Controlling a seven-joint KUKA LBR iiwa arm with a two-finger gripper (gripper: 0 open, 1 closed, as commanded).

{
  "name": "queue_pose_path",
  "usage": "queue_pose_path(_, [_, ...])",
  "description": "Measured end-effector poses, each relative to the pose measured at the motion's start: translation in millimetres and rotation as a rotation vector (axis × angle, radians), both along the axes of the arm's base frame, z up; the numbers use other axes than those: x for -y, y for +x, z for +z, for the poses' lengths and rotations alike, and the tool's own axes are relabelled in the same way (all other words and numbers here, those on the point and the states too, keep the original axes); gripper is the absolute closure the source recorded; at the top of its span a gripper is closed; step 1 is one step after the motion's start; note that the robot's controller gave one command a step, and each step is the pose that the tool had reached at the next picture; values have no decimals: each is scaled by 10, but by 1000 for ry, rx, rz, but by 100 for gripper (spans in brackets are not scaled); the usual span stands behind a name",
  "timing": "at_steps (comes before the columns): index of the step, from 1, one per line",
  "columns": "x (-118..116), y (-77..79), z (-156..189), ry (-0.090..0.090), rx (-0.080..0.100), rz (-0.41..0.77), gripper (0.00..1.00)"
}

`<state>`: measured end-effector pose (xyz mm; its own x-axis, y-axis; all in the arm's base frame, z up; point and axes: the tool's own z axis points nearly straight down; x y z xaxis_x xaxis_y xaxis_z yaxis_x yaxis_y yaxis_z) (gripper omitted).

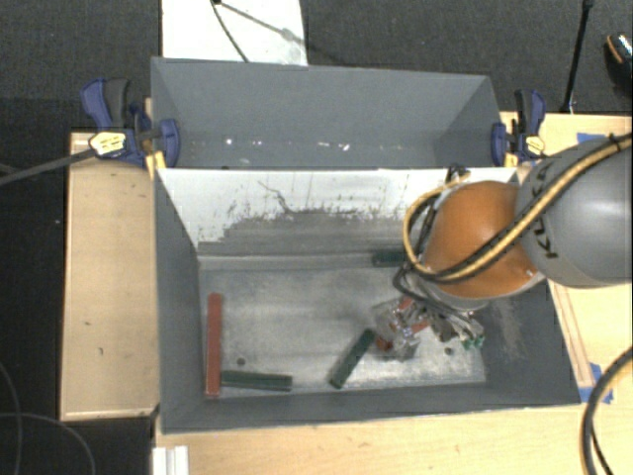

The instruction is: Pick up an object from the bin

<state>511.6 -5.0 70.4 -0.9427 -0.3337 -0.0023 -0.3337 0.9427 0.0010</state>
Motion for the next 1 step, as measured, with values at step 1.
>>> queue_pose_path(1, [-336, 284, 1439, -1, 10, 39, 100])
